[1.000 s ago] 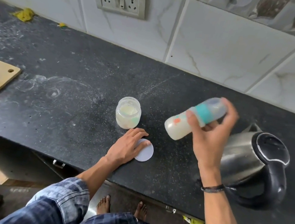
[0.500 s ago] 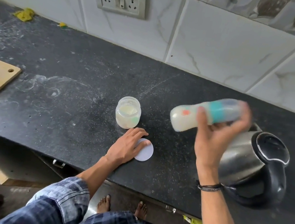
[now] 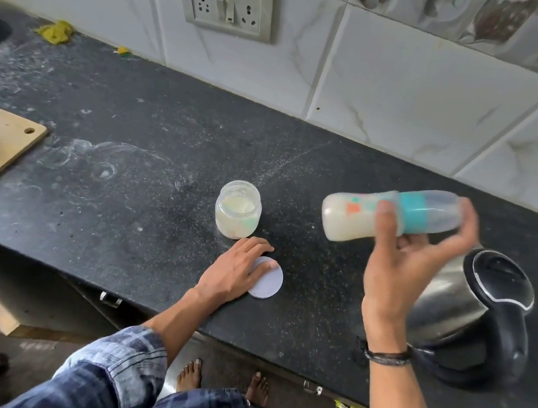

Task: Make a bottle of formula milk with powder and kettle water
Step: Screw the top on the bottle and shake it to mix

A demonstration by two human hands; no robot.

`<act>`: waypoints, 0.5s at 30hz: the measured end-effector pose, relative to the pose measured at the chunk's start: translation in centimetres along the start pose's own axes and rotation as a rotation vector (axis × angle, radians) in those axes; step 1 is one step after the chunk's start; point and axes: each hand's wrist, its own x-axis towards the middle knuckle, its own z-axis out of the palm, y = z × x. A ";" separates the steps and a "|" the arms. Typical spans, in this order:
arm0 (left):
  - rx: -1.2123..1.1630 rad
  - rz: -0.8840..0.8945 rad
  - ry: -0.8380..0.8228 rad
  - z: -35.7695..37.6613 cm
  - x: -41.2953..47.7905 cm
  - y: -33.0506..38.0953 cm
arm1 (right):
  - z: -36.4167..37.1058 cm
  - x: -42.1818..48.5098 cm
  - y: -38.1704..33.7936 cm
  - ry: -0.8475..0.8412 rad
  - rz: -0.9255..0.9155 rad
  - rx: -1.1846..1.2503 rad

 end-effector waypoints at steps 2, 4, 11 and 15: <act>0.001 0.002 0.003 -0.1 -0.1 0.0 | 0.1 0.2 0.4 0.022 -0.031 -0.003; -0.010 0.005 -0.001 -0.1 -0.2 0.0 | 0.2 0.5 0.4 -0.156 0.083 -0.112; -0.014 0.004 -0.012 -0.4 -0.1 0.3 | -0.3 0.1 0.7 0.028 0.037 -0.022; -0.024 0.009 -0.016 -0.3 -0.2 0.2 | -1.0 0.7 1.0 -0.303 0.209 -0.241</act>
